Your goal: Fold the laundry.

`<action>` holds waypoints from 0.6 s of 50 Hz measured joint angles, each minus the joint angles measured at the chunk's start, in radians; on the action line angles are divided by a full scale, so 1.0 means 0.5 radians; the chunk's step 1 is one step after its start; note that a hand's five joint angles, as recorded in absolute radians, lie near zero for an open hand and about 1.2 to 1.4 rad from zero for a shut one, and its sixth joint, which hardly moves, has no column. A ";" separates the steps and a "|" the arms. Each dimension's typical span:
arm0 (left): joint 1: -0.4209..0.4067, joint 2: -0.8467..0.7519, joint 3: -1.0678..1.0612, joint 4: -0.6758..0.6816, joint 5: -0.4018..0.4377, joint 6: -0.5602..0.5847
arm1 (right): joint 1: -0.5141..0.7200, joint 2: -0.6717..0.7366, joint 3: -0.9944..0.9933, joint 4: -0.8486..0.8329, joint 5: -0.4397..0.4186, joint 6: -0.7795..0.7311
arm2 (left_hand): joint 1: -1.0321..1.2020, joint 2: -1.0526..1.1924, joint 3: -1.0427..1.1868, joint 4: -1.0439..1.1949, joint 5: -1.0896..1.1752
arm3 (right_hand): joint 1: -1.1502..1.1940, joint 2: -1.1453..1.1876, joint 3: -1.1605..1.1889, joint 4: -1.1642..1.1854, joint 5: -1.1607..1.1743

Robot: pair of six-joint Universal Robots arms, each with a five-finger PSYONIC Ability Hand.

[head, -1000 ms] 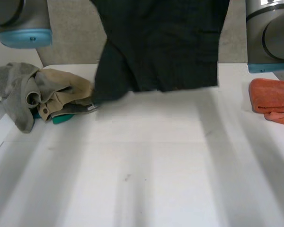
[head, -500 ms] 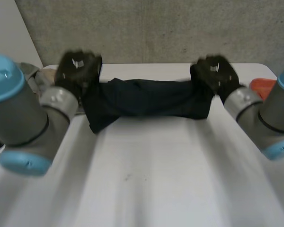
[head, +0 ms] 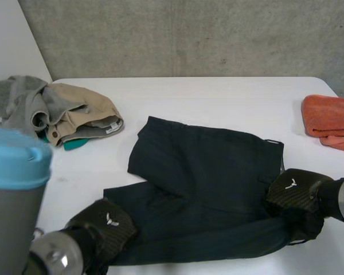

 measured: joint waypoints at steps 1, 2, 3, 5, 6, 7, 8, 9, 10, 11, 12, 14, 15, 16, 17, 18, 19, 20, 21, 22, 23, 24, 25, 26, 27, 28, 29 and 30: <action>0.006 -0.028 0.031 0.024 -0.016 0.004 | 0.002 0.016 -0.011 -0.021 0.006 0.017 | 0.000 0.000 0.000 0.000 0.000 | 0.000 0.000 0.000 0.000 0.000; 0.021 -0.085 0.097 0.076 -0.048 0.015 | 0.007 0.047 -0.037 -0.064 0.020 0.060 | 0.000 0.000 0.000 0.000 0.000 | 0.000 0.000 0.000 0.000 0.000; 0.039 -0.135 0.163 0.132 -0.077 0.026 | 0.013 0.077 -0.064 -0.114 0.035 0.108 | 0.000 0.000 0.000 0.000 0.000 | 0.000 0.000 0.000 0.000 0.000; 0.056 -0.182 0.228 0.186 -0.101 0.037 | 0.017 0.101 -0.088 -0.161 0.049 0.153 | 0.000 0.000 0.000 0.000 0.000 | 0.000 0.000 0.000 0.000 0.000; 0.093 -0.275 0.359 0.303 -0.139 0.062 | 0.022 0.140 -0.138 -0.261 0.079 0.248 | 0.000 0.000 0.000 0.000 0.000 | 0.000 0.000 0.000 0.000 0.000; 0.111 -0.327 0.433 0.370 -0.152 0.075 | 0.023 0.155 -0.159 -0.309 0.091 0.290 | 0.000 0.000 0.000 0.000 0.000 | 0.000 0.000 0.000 0.000 0.000; 0.126 -0.371 0.495 0.428 -0.160 0.087 | 0.024 0.175 -0.189 -0.378 0.111 0.348 | 0.000 0.000 0.000 0.000 0.000 | 0.000 0.000 0.000 0.000 0.000; 0.148 -0.443 0.598 0.520 -0.166 0.106 | 0.024 0.199 -0.223 -0.464 0.134 0.415 | 0.000 0.000 0.000 0.000 0.000 | 0.000 0.000 0.000 0.000 0.000; 0.160 -0.490 0.662 0.576 -0.166 0.119 | 0.024 0.211 -0.241 -0.511 0.147 0.449 | 0.000 0.000 0.000 0.000 0.000 | 0.000 0.000 0.000 0.000 0.000; 0.176 -0.560 0.757 0.654 -0.163 0.138 | 0.024 0.233 -0.273 -0.598 0.170 0.506 | 0.000 0.000 0.000 0.000 0.000 | 0.000 0.000 0.000 0.000 0.000; 0.188 -0.627 0.847 0.722 -0.157 0.156 | 0.025 0.253 -0.297 -0.673 0.192 0.550 | 0.000 0.000 0.000 0.000 0.000 | 0.000 0.000 0.000 0.000 0.000; 0.202 -0.732 0.988 0.818 -0.145 0.186 | 0.026 0.282 -0.330 -0.778 0.222 0.607 | 0.000 0.000 0.000 0.000 0.000 | 0.000 0.000 0.000 0.000 0.000; 0.214 -0.843 1.137 0.901 -0.132 0.216 | 0.029 0.319 -0.367 -0.902 0.259 0.664 | 0.000 0.000 0.000 0.000 0.000 | 0.000 0.000 0.000 0.000 0.000; 0.217 -0.874 1.178 0.920 -0.128 0.223 | 0.030 0.327 -0.374 -0.926 0.267 0.673 | 0.000 0.000 0.000 0.000 0.000 | 0.000 0.000 0.000 0.000 0.000; 0.225 -0.991 1.332 0.981 -0.115 0.251 | 0.037 0.365 -0.404 -1.042 0.302 0.717 | 0.000 0.000 0.000 0.000 0.000 | 0.000 0.000 0.000 0.000 0.000; 0.230 -1.094 1.468 1.020 -0.105 0.272 | 0.046 0.403 -0.430 -1.145 0.334 0.748 | 0.000 0.000 0.000 0.000 0.000 | 0.000 0.000 0.000 0.000 0.000; 0.231 -1.127 1.511 1.031 -0.103 0.278 | 0.049 0.415 -0.437 -1.176 0.344 0.756 | 0.000 0.000 0.000 0.000 0.000 | 0.000 0.000 0.000 0.000 0.000; 0.233 -1.258 1.680 1.057 -0.097 0.298 | 0.062 0.468 -0.465 -1.298 0.379 0.782 | 0.000 0.000 0.000 0.000 0.000 | 0.000 0.000 0.000 0.000 0.000; 0.233 -1.290 1.722 1.062 -0.097 0.302 | 0.066 0.483 -0.472 -1.330 0.389 0.788 | 0.000 0.000 0.000 0.000 0.000 | 0.000 0.000 0.000 0.000 0.000; 0.232 -1.384 1.842 1.072 -0.097 0.311 | 0.079 0.538 -0.498 -1.444 0.418 0.804 | 0.000 0.000 0.000 0.000 0.000 | 0.000 0.000 0.000 0.000 0.000; 0.231 -1.476 1.960 1.076 -0.100 0.317 | 0.090 0.586 -0.519 -1.532 0.440 0.815 | 0.000 0.000 0.000 0.000 0.000 | -0.004 -0.005 -0.007 -0.006 -0.006; 0.229 -1.531 2.030 1.078 -0.103 0.318 | 0.095 0.612 -0.531 -1.578 0.451 0.818 | 0.000 0.000 0.000 0.000 0.000 | -0.020 -0.049 -0.051 -0.047 -0.043; 0.227 -1.597 2.112 1.078 -0.107 0.316 | 0.104 0.663 -0.554 -1.664 0.469 0.823 | -0.178 -0.179 -0.174 -0.178 -0.131 | -0.151 -0.236 -0.263 -0.253 -0.242; 0.225 -1.651 2.182 1.078 -0.111 0.313 | 0.112 0.711 -0.576 -1.738 0.486 0.826 | -0.388 -0.413 -0.403 -0.372 -0.314 | -0.471 -0.565 -0.582 -0.570 -0.557; 0.220 -1.719 2.266 1.078 -0.115 0.307 | 0.123 0.770 -0.606 -1.822 0.505 0.831 | -1.018 -0.959 -0.897 -0.917 -0.846 | -0.833 -0.930 -0.932 -0.914 -0.915; 0.212 -1.774 2.333 1.079 -0.120 0.299 | 0.135 0.826 -0.637 -1.893 0.529 0.839 | -1.467 -1.339 -1.314 -1.302 -1.229 | -1.204 -1.298 -1.288 -1.266 -1.248; 0.206 -1.813 2.379 1.079 -0.124 0.291 | 0.141 0.857 -0.655 -1.929 0.543 0.844 | -1.467 -1.339 -1.314 -1.302 -1.229 | -1.439 -1.533 -1.516 -1.493 -1.521; 0.198 -1.847 2.420 1.079 -0.129 0.282 | 0.153 0.903 -0.685 -1.974 0.571 0.857 | -1.808 -1.647 -1.621 -1.661 -1.571 | -1.708 -1.783 -1.762 -1.754 -1.759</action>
